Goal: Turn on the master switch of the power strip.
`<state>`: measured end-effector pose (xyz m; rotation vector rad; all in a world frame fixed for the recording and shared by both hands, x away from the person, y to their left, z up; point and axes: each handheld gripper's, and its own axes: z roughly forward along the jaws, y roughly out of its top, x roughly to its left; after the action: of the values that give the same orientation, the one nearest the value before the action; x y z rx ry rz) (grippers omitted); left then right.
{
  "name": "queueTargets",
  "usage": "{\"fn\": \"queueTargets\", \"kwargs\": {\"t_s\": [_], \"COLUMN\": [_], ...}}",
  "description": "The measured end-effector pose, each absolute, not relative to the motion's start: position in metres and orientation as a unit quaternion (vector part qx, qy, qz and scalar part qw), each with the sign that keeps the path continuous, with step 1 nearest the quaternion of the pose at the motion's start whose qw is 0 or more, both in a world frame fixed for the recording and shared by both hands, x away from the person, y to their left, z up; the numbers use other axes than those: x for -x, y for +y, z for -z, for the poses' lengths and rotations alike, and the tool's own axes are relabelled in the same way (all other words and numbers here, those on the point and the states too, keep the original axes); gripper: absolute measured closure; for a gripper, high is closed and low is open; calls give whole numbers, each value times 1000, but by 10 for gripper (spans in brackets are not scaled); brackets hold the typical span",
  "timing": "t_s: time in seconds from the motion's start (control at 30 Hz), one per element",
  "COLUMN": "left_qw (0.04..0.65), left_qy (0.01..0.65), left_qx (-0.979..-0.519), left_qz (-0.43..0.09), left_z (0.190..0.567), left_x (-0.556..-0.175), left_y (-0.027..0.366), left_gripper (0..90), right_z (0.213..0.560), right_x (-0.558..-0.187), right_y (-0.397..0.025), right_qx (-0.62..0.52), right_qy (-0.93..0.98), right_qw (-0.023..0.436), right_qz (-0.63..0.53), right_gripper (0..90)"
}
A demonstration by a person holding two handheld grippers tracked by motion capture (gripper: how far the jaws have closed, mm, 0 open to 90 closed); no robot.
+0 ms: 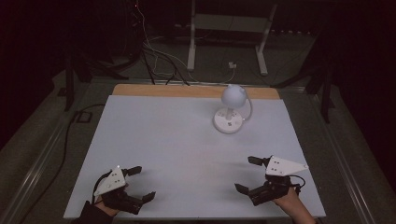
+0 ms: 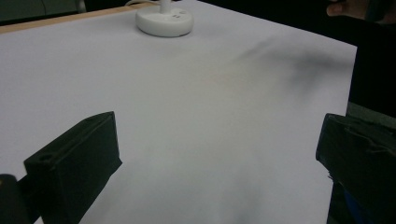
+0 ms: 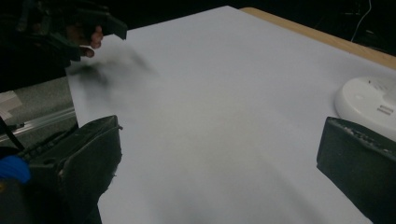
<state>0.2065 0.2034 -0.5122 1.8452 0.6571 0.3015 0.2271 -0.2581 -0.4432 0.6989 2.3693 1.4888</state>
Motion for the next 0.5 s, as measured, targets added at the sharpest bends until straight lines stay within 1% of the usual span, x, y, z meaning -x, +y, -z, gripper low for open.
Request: {"fn": "queueTargets", "kwargs": {"t_s": [0.1, 0.37, 0.4, 0.5], "left_qw": [548, 549, 549, 549], "left_qy": [278, 278, 278, 278], "left_qx": [-778, -778, -778, -778], "left_qz": [-127, -127, -126, -127], "left_z": [512, 512, 512, 512], "left_x": [-207, -207, -207, -207], "left_y": [204, 204, 203, 204], "left_gripper": [2, 2, 1, 1], "right_z": [438, 428, 424, 418], "right_x": [-230, -238, -240, -245], "right_y": [-258, -258, -259, -261], "right_qx": [-241, -239, -239, -241], "right_qy": [815, 809, 806, 802], "right_qw": [140, 148, 160, 166], "right_qz": [-509, -515, -517, -521], "right_gripper": [0, 0, 0, 0]}}
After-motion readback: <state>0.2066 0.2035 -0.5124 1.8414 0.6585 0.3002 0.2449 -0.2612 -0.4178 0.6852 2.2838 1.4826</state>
